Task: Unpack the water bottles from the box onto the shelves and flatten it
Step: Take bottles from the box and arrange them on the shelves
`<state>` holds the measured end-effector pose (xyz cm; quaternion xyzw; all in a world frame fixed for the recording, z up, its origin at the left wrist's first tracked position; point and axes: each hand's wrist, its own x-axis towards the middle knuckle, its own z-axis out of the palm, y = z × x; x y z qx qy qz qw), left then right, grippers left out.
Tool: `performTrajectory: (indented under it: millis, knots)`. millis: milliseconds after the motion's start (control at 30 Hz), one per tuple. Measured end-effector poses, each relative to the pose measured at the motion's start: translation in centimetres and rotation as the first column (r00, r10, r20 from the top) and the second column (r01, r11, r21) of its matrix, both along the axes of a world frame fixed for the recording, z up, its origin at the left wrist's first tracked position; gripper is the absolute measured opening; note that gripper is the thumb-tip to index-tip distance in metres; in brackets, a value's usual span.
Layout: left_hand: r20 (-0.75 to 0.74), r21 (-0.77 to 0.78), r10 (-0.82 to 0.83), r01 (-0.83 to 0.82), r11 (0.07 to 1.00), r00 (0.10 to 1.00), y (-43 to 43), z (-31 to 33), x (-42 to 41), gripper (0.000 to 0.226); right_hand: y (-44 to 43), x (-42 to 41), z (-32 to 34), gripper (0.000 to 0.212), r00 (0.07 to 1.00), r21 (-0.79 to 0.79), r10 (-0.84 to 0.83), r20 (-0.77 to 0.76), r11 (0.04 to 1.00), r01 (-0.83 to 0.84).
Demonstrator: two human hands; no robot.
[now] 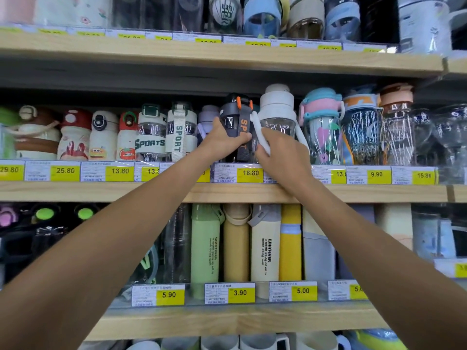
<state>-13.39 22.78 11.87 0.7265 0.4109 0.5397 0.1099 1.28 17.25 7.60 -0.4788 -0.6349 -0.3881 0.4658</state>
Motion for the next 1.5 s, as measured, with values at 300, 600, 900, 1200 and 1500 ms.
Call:
performTrajectory:
  millis: [300, 600, 900, 1200, 1500]
  knots:
    - [-0.09, 0.202, 0.226, -0.205, 0.958, 0.97, -3.2, -2.8, 0.5, 0.053, 0.0, -0.4, -1.8, 0.028, 0.995, 0.085, 0.051, -0.086, 0.995, -0.044]
    - [0.132, 0.408, -0.058, -0.001, 0.913, 0.989, -7.4, -8.2, 3.7, 0.041, -3.2, 1.6, -5.3, 0.046, 0.984, 0.009, 0.127, -0.125, 0.992, -0.127]
    - [0.193, 0.17, -0.327, 0.297, 0.94, 0.925, -13.7, -18.8, 14.9, 0.032, -12.0, 12.0, -15.5, 0.038, 0.974, -0.13, 0.047, -0.224, 0.988, -0.078]
    - [-0.052, -0.452, -0.521, 0.445, 0.773, 0.852, -21.4, -33.4, 34.2, 0.028, -24.4, 30.0, -31.3, 0.021, 0.878, -0.548, -0.252, -0.406, 0.837, -0.013]
    - [-0.24, -0.759, -0.8, 0.407, 0.508, 0.55, -31.1, -48.1, 51.5, 0.014, -36.7, 47.6, -44.6, 0.02, 0.76, -0.912, -0.586, -0.281, 0.409, -0.022]
